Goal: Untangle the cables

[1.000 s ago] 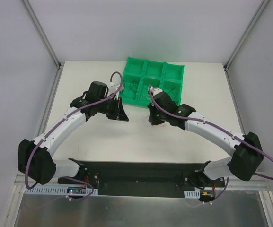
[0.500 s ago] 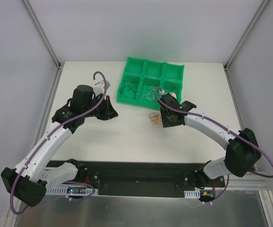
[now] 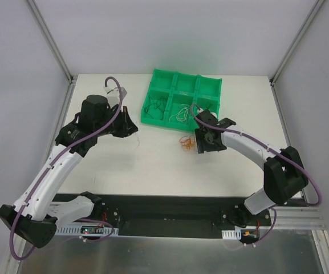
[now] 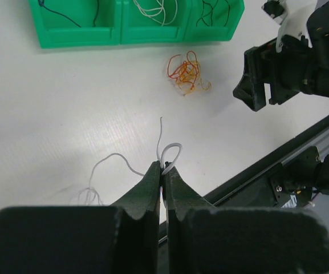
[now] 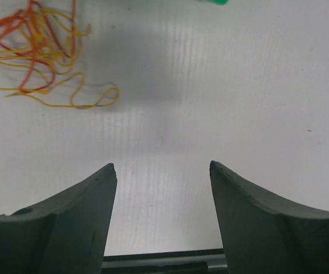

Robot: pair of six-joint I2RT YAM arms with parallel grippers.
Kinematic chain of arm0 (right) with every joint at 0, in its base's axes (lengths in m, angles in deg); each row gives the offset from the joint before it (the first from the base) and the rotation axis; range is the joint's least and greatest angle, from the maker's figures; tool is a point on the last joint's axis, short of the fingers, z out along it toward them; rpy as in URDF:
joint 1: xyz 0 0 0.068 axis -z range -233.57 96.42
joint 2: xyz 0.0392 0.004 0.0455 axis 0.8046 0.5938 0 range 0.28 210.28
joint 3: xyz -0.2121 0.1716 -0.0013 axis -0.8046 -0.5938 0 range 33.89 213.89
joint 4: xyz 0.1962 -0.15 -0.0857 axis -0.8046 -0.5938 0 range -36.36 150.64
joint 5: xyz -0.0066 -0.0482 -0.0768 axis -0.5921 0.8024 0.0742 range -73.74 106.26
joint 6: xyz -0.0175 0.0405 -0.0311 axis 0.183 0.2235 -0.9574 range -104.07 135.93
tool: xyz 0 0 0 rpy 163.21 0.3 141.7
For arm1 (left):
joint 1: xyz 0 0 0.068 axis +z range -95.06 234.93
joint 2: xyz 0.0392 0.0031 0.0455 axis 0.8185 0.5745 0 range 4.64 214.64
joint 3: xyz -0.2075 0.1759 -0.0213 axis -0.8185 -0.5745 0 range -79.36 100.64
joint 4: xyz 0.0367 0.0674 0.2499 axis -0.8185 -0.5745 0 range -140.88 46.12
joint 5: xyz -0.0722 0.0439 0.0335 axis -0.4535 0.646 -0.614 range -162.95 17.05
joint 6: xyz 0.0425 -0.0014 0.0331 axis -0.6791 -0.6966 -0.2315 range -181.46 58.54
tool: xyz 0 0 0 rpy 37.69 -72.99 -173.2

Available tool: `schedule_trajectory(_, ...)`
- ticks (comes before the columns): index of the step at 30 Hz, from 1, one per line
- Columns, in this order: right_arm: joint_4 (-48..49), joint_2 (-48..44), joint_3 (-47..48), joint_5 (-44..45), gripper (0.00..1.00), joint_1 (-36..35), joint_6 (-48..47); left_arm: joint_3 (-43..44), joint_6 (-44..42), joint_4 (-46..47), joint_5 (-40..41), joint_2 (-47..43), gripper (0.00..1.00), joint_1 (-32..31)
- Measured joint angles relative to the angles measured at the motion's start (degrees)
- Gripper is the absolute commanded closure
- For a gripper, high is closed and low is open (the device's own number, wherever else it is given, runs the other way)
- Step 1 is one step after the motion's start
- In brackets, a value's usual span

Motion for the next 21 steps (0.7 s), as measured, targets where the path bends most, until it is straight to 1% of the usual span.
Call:
schedule_trajectory(2,-1.6,1.18,-0.26,1.66,0.29,0.87,0.11,0.85,-0.07,-0.2,1.4,-0.66,1.0,0.09)
schedule_trajectory(4,-1.73,1.11,-0.76,1.11,0.26,0.94,-0.72,1.36,-0.11,-0.46,2.32,-1.38,1.0,0.37)
schedule_trajectory(5,-0.72,0.63,-1.16,-1.42,0.25,0.92,-1.79,1.73,-0.11,-0.76,2.56,-1.6,1.0,0.5)
schedule_trajectory(7,1.46,-0.37,-1.42,-6.8,0.19,0.55,-3.78,2.1,-0.09,-1.09,2.62,-1.64,1.0,0.72)
schedule_trajectory(10,8.92,-1.95,-1.42,-16.57,0.16,-2.12,-5.73,2.19,-0.04,-1.6,2.62,-1.51,1.0,0.74)
schedule_trajectory(12,15.82,-2.32,-1.95,-21.35,0.16,-4.37,-4.61,2.19,-0.04,-1.81,2.6,-1.27,1.0,0.74)
schedule_trajectory(14,23.76,-2.01,-3.19,-25.64,0.16,-6.1,-0.5,2.19,-0.02,-1.9,2.4,-0.76,1.0,0.74)
schedule_trajectory(16,27.5,-0.57,-3.32,-27.85,0.16,-6.34,2.97,2.12,0.28,-1.84,1.51,0.66,1.0,0.74)
schedule_trajectory(18,30.08,1.36,-3.26,-28.96,0.16,-6.36,5.46,1.62,0.85,-1.6,0.02,2.6,1.0,0.74)
schedule_trajectory(21,27.54,3.56,-1.97,-28.72,0.16,-6.78,6.32,-1.6,2.25,-0.79,-2.93,6.16,1.0,0.74)
